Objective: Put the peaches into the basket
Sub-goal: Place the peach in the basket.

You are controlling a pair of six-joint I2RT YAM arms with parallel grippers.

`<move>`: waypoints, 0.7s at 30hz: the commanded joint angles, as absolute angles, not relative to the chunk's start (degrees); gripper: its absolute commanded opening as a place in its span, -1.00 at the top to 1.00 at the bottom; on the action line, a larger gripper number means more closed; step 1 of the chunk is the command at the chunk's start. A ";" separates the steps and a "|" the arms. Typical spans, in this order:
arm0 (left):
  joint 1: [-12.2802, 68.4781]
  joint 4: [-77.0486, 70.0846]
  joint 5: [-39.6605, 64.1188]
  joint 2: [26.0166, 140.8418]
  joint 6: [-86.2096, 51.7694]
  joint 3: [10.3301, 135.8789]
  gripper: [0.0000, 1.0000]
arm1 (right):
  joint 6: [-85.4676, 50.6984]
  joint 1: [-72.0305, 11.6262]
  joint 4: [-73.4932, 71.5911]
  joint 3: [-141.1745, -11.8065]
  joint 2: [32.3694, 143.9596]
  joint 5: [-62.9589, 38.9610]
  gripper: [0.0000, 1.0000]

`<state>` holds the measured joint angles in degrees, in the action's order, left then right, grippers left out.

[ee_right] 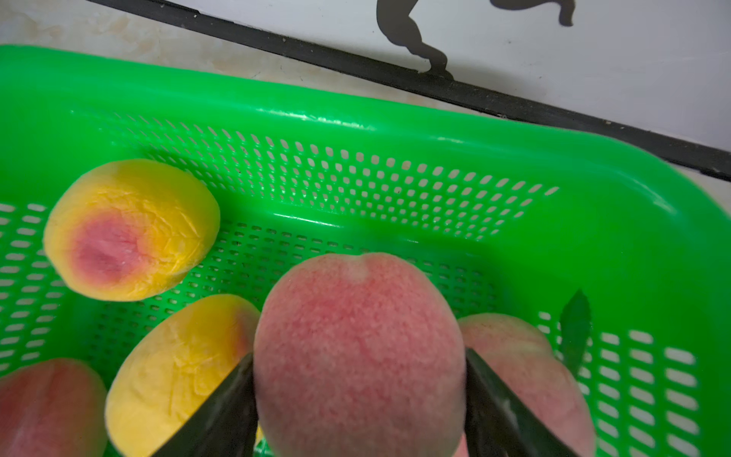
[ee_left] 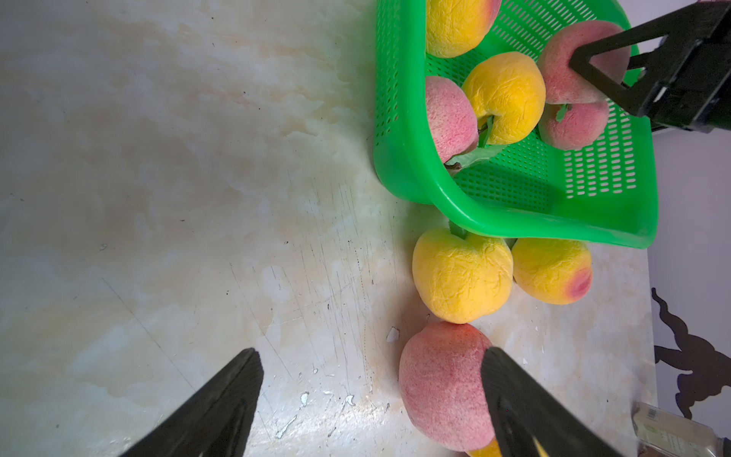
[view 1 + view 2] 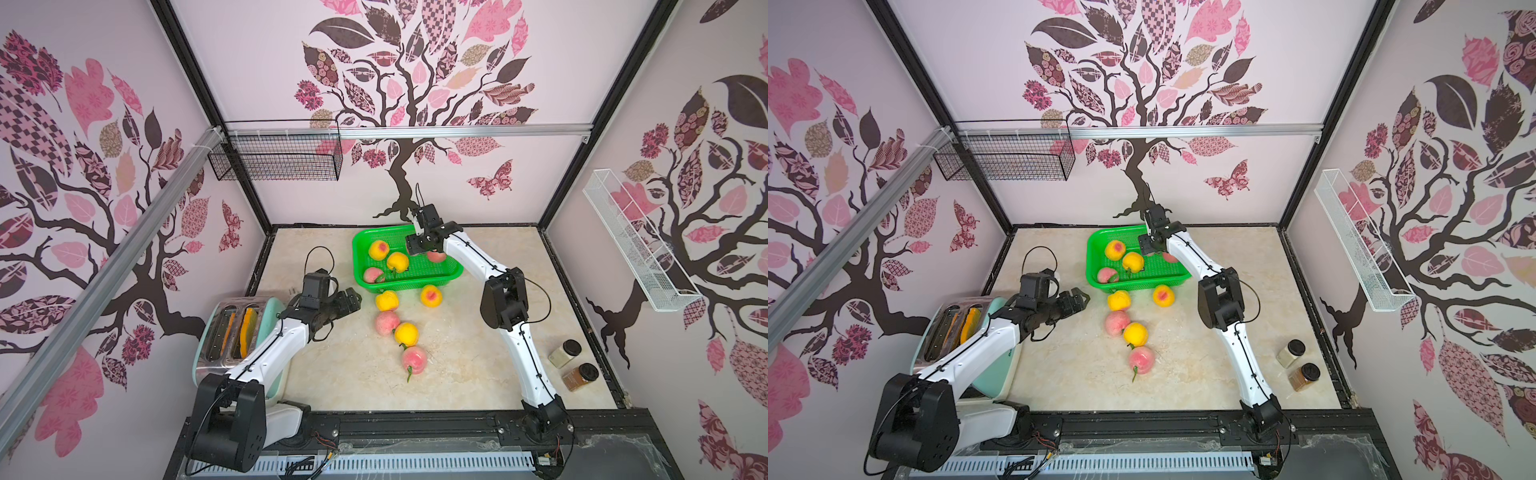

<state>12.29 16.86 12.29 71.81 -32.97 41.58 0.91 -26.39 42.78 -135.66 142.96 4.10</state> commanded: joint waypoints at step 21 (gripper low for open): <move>12.04 16.96 13.32 71.02 -33.32 41.23 -0.81 | -1.15 -26.12 39.36 -135.15 142.81 3.87 -0.65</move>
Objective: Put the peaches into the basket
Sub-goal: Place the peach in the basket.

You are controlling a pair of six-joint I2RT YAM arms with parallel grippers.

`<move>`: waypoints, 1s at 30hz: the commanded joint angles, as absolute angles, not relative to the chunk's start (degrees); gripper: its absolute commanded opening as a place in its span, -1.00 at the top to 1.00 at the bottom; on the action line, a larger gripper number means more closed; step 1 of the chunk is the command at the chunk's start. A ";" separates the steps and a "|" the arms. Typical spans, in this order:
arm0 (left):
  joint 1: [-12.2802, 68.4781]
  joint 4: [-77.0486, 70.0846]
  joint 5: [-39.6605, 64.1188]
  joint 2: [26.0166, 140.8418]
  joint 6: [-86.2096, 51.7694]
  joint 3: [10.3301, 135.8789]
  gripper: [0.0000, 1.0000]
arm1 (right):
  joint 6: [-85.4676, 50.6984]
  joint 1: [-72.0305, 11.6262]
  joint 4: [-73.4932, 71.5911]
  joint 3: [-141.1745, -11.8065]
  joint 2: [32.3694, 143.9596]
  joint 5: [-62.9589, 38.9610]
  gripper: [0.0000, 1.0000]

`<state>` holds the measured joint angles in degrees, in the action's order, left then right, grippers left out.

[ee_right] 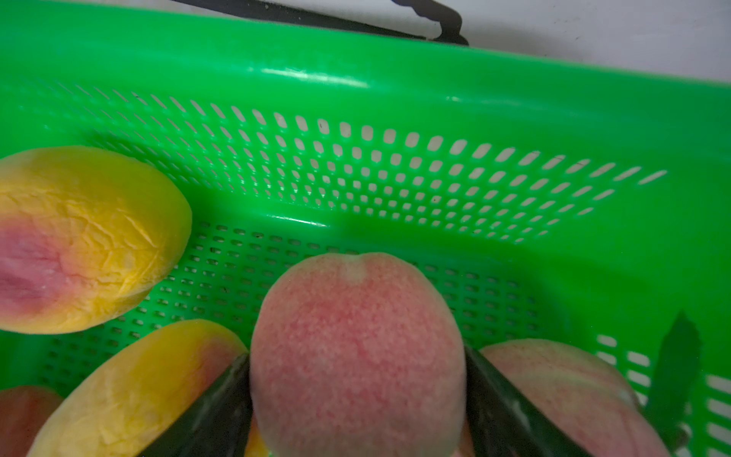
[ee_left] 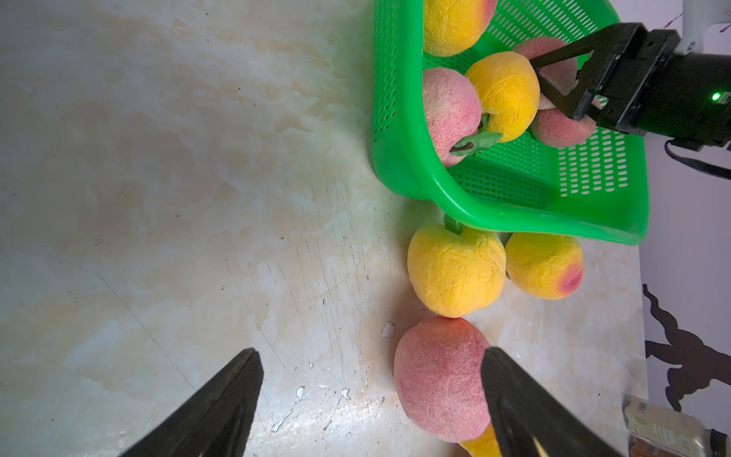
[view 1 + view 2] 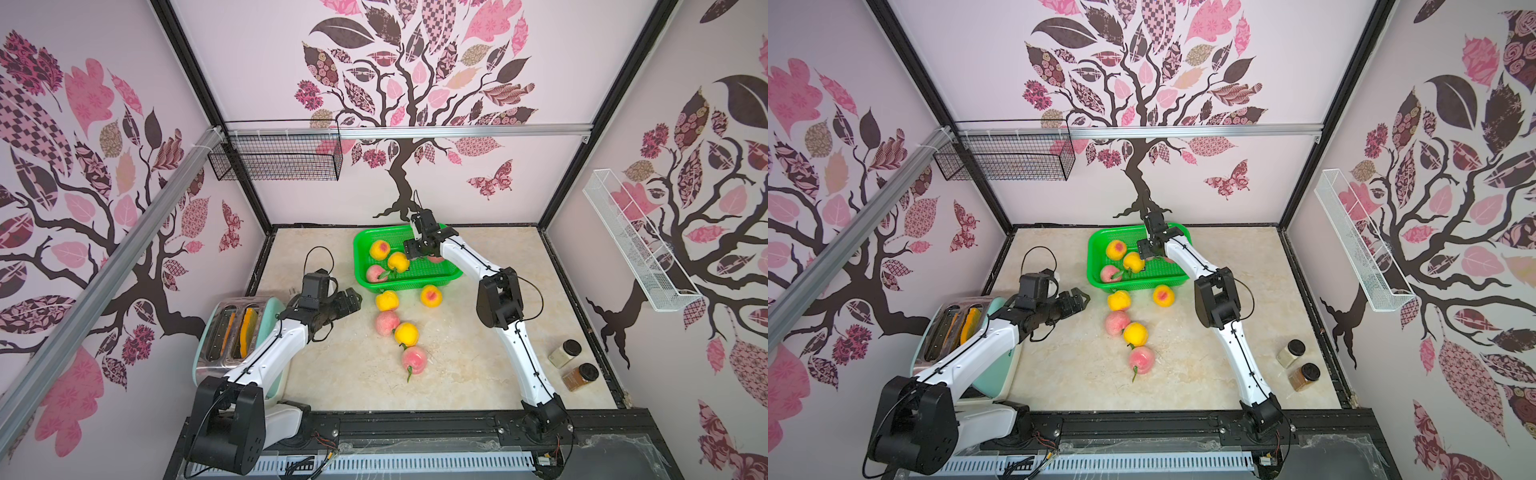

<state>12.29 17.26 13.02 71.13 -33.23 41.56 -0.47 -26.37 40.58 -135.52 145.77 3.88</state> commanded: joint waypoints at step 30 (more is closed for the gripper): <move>12.06 17.47 13.58 71.20 -33.14 41.61 -0.81 | -2.52 -26.10 35.75 -128.73 134.57 2.73 -0.70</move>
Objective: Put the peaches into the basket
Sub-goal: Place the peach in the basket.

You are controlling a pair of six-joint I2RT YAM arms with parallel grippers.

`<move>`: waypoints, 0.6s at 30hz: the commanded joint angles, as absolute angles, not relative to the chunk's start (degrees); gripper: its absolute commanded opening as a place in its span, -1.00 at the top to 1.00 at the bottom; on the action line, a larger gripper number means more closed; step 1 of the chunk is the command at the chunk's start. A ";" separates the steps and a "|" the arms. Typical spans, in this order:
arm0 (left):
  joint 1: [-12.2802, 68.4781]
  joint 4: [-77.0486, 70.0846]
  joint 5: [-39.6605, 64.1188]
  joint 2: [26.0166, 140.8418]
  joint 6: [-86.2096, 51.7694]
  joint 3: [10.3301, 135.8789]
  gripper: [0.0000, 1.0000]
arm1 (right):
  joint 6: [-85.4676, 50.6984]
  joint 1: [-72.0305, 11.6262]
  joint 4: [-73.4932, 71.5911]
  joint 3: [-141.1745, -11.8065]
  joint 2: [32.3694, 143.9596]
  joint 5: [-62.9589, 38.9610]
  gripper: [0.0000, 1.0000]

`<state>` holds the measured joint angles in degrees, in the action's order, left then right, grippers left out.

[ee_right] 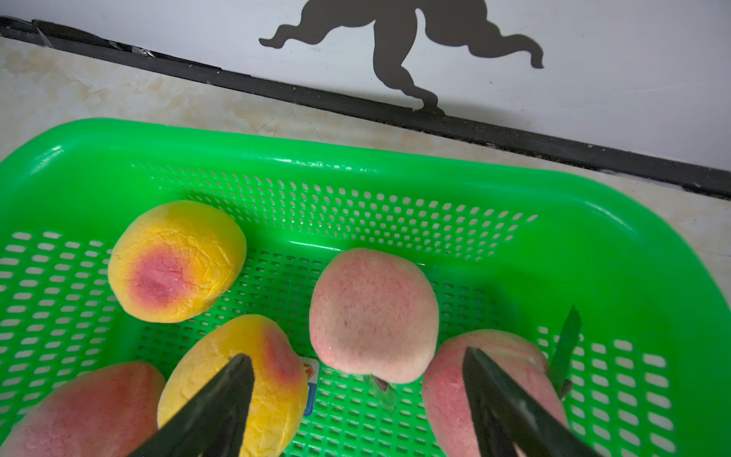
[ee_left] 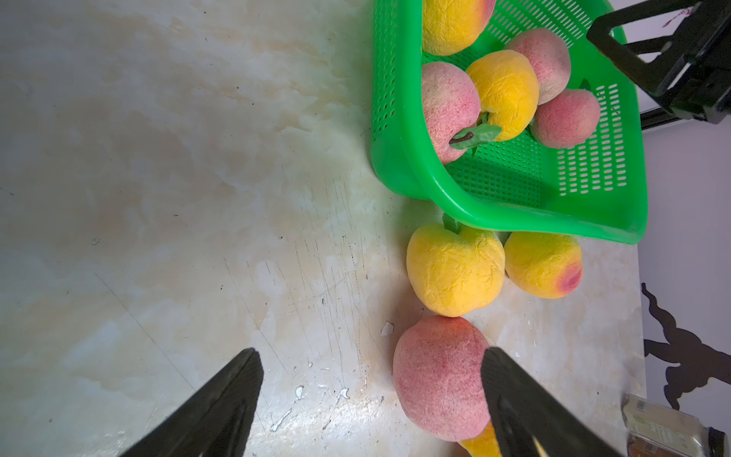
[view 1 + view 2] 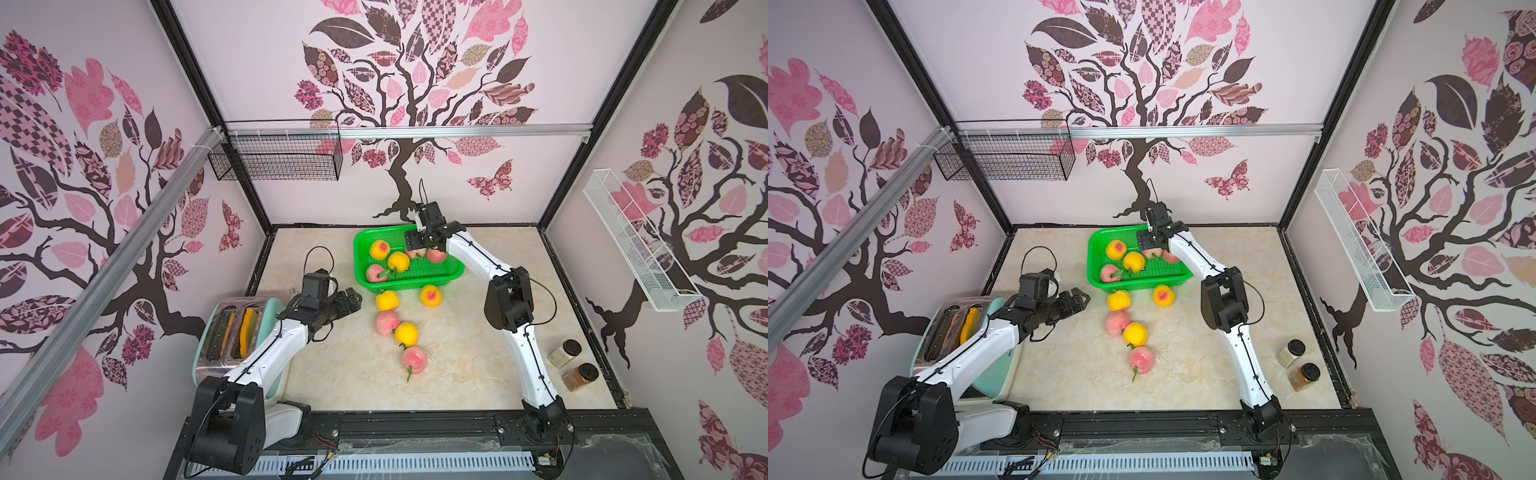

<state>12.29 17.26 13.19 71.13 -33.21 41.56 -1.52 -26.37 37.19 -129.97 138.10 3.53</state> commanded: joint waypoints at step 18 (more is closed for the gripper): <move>12.04 19.09 11.70 68.05 -31.72 40.40 -0.81 | -4.03 -27.07 22.38 -97.13 111.57 1.93 -0.68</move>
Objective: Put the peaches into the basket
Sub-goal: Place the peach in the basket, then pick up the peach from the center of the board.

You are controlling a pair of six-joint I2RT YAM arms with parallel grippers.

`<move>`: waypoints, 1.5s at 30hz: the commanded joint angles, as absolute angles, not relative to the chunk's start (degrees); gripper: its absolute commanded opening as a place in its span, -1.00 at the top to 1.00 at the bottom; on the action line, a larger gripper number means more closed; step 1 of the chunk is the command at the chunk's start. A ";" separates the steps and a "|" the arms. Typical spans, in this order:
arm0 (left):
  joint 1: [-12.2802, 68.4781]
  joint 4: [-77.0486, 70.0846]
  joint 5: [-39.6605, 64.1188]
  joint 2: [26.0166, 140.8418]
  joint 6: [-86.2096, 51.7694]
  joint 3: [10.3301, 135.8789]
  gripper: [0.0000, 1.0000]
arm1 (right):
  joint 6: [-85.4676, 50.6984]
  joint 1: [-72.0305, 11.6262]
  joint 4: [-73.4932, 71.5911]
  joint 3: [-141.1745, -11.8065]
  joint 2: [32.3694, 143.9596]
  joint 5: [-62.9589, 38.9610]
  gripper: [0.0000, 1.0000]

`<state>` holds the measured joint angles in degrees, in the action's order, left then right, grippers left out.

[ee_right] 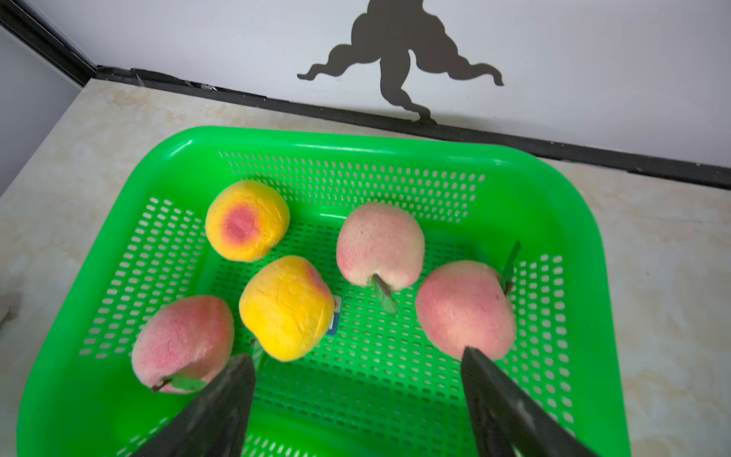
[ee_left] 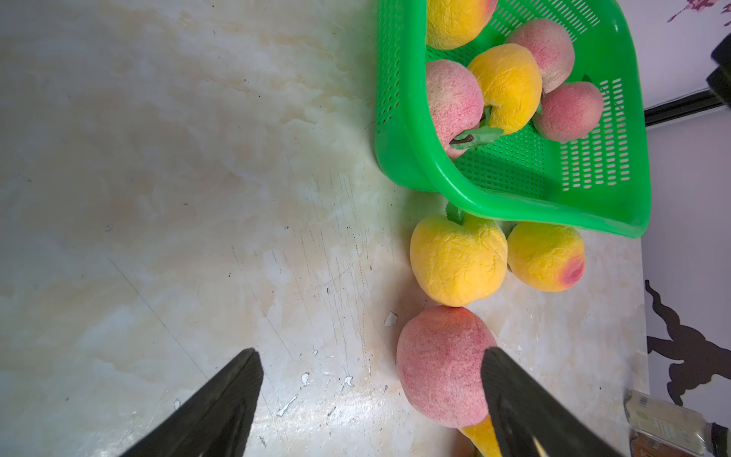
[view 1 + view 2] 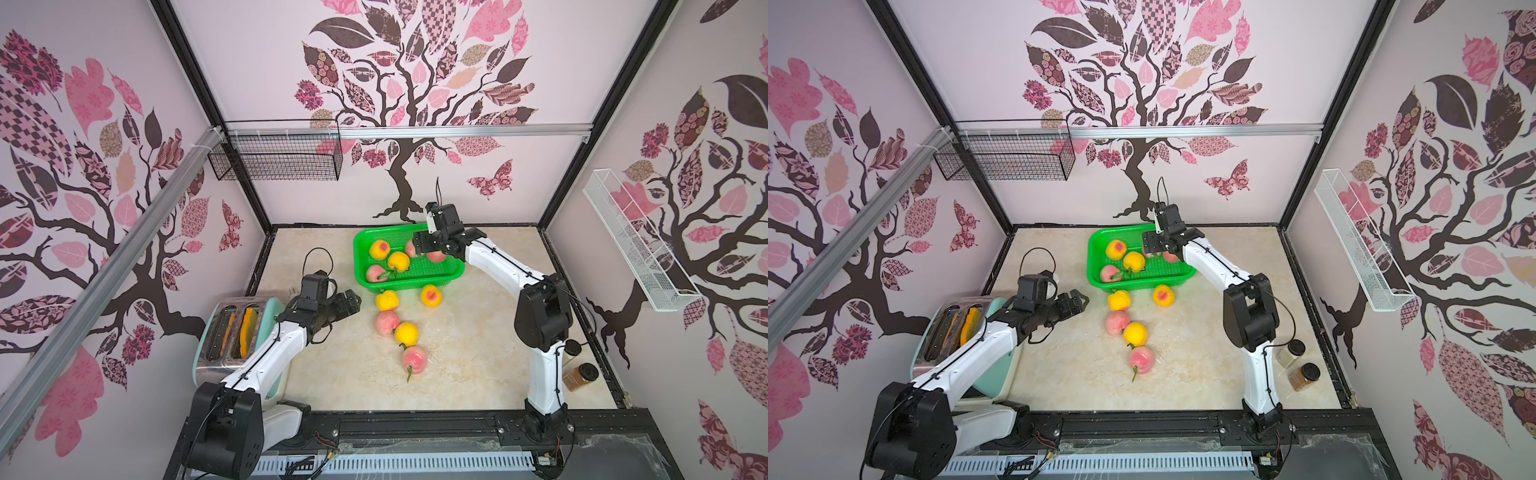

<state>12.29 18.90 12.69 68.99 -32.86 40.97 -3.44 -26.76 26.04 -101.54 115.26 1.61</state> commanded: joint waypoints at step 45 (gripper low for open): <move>20.66 12.61 13.78 63.67 -38.51 34.19 -0.79 | -8.98 -33.54 -9.58 -40.50 78.93 6.06 -0.62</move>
<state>20.56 14.11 11.77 63.13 -36.53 34.85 -8.43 -33.26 -8.32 -40.42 79.22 5.65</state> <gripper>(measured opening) 0.897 0.813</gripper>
